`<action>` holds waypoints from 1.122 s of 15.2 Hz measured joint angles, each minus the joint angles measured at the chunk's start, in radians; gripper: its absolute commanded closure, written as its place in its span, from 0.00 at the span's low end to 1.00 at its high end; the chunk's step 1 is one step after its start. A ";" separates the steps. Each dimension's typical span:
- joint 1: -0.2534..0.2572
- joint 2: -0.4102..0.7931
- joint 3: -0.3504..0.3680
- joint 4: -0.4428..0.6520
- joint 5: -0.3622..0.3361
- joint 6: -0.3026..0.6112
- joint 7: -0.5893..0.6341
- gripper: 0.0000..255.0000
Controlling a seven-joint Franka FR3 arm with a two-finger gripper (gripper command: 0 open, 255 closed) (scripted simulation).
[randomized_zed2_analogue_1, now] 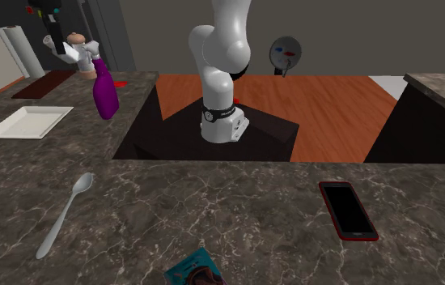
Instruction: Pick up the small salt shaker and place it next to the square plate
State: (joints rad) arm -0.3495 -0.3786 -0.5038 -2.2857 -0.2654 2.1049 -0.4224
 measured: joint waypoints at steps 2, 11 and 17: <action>0.000 0.017 -0.012 -0.009 0.002 0.027 -0.009 1.00; 0.002 0.068 -0.038 -0.086 0.005 0.153 -0.013 1.00; 0.005 0.109 -0.055 -0.137 0.011 0.243 -0.016 1.00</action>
State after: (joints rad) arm -0.3447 -0.2694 -0.5592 -2.4224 -0.2544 2.3474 -0.4386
